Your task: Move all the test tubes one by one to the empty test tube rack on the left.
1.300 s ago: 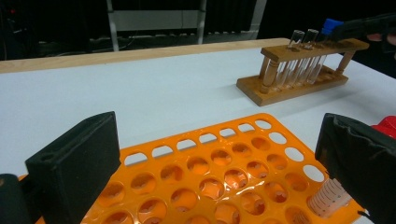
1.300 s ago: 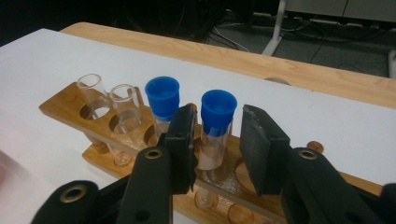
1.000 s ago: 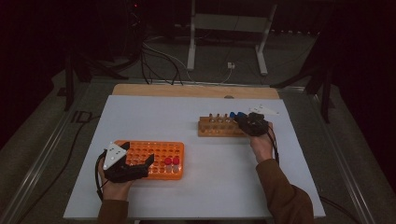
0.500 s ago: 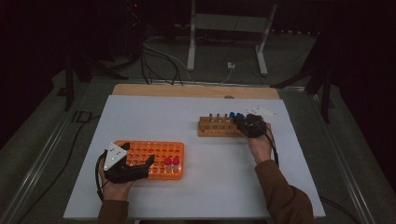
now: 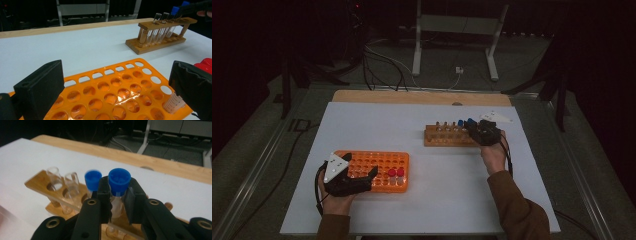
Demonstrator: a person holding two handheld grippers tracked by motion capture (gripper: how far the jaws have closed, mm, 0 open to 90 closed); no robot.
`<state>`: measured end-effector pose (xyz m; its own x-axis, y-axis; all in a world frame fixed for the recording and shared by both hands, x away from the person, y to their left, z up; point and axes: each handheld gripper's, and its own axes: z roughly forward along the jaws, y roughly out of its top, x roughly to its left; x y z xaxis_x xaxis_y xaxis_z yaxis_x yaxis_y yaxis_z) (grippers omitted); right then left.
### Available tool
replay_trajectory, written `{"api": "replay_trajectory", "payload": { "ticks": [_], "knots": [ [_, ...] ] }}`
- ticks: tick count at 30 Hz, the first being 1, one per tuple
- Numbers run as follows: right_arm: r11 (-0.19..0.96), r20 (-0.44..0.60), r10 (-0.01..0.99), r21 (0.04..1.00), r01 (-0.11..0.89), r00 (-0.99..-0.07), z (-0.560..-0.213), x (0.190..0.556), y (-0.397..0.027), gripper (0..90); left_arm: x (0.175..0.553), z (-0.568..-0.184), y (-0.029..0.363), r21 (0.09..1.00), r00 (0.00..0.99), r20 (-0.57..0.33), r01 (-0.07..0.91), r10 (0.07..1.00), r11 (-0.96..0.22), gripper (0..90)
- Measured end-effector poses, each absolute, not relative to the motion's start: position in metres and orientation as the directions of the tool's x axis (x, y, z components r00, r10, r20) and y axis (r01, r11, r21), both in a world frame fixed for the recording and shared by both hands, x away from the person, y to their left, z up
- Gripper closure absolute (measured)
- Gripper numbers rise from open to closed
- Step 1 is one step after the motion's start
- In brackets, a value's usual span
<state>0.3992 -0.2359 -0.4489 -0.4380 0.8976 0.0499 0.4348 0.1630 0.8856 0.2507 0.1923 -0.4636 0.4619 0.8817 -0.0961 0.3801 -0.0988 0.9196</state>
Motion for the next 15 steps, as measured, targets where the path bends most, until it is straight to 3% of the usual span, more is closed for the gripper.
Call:
{"api": "replay_trajectory", "payload": {
  "ticks": [15],
  "knots": [
    [0.169, 0.027, 0.881, 0.915, 0.367, -0.473, -0.408, 0.387, -0.239, 76.3, 0.251, -0.462, 0.191, 0.923, 0.468, -0.093, 0.372, 0.879, -0.100, 0.7]
  ]
}}
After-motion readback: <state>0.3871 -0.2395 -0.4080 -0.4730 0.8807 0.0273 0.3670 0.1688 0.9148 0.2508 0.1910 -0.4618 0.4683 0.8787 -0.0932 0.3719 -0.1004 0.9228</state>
